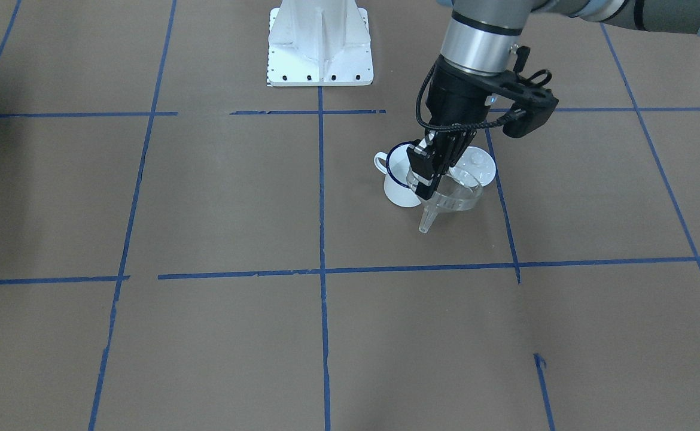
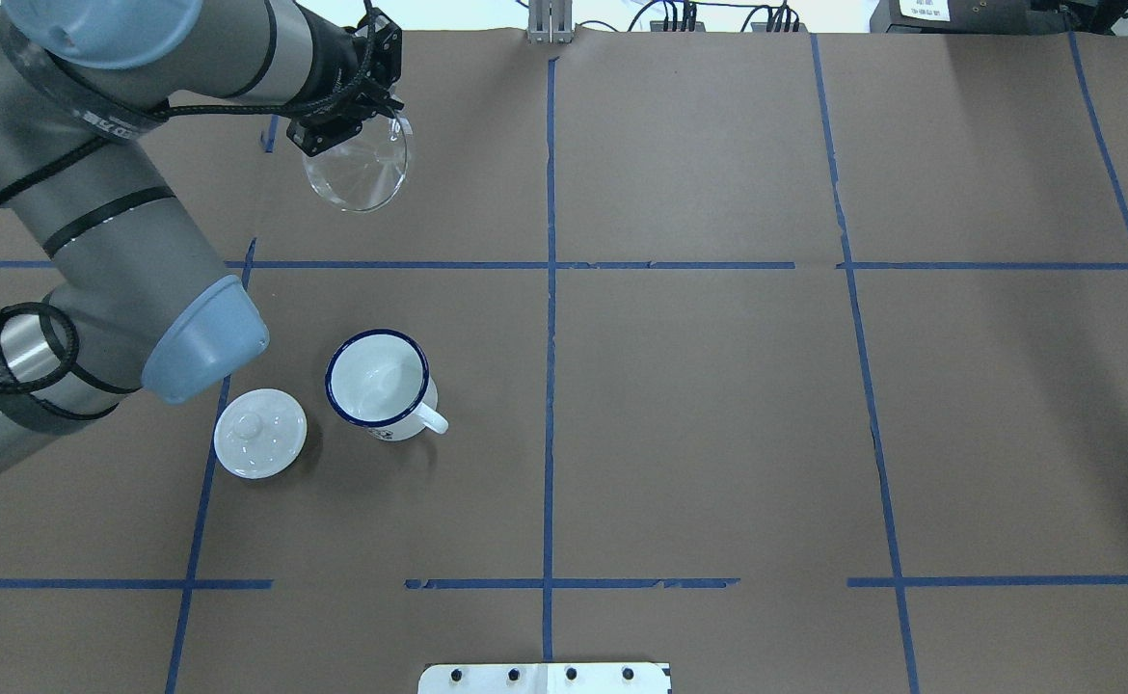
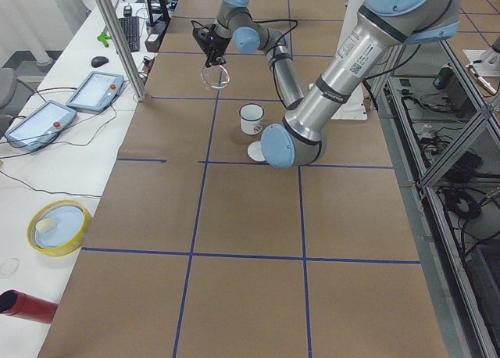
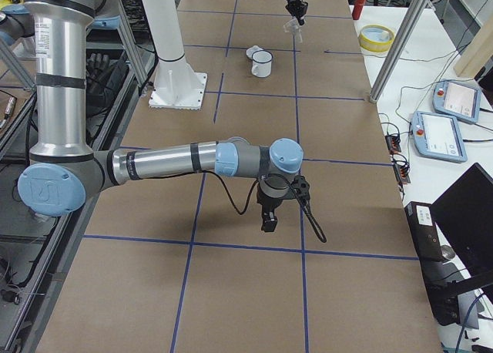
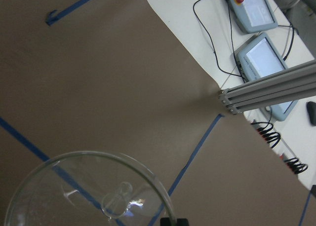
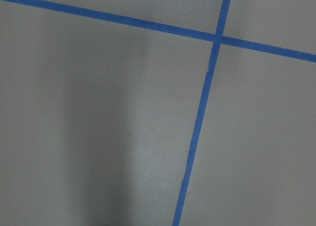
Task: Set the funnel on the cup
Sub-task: 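Lift the funnel and carry it over the open mug, then lower the funnel into the mug mouth and open the left gripper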
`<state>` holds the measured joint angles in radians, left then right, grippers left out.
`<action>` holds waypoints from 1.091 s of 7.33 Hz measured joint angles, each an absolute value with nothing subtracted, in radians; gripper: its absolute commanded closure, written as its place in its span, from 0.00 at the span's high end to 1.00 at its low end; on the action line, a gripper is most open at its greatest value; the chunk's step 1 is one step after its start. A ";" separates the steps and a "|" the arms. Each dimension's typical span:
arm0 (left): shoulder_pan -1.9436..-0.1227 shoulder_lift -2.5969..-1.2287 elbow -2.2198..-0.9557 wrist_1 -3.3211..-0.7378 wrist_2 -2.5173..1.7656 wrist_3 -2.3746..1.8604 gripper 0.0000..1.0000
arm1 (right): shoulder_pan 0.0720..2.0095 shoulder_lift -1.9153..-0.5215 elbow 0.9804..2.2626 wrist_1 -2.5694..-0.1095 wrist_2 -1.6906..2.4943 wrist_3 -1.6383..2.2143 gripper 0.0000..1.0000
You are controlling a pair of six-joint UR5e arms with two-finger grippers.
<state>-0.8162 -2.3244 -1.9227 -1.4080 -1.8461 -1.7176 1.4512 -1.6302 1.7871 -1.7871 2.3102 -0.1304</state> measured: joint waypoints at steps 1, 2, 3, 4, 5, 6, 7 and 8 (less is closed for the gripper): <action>-0.802 -2.358 -1.936 -1.254 -1.888 -1.590 0.00 | 1.451 -1.630 1.787 -1.787 2.310 -0.130 1.00; -0.779 -2.376 -1.932 -1.145 -1.914 -1.478 0.00 | 1.451 -1.631 1.787 -1.787 2.310 -0.130 1.00; -0.750 -2.385 -1.918 -1.081 -1.926 -1.403 0.00 | 1.451 -1.631 1.787 -1.787 2.310 -0.130 1.00; -0.712 -2.384 -1.895 -1.072 -1.931 -1.369 0.00 | 1.451 -1.631 1.787 -1.787 2.310 -0.130 1.00; -0.672 -2.373 -1.870 -1.103 -1.933 -1.356 0.00 | 1.451 -1.631 1.787 -1.787 2.310 -0.130 1.00; -0.645 -2.357 -1.845 -1.143 -1.933 -1.352 0.00 | 1.451 -1.631 1.787 -1.787 2.310 -0.130 1.00; -0.631 -2.346 -1.811 -1.184 -1.932 -1.351 0.00 | 1.451 -1.631 1.787 -1.787 2.310 -0.130 1.00; -0.621 -2.335 -1.777 -1.226 -1.931 -1.350 0.00 | 1.451 -1.631 1.787 -1.787 2.310 -0.130 1.00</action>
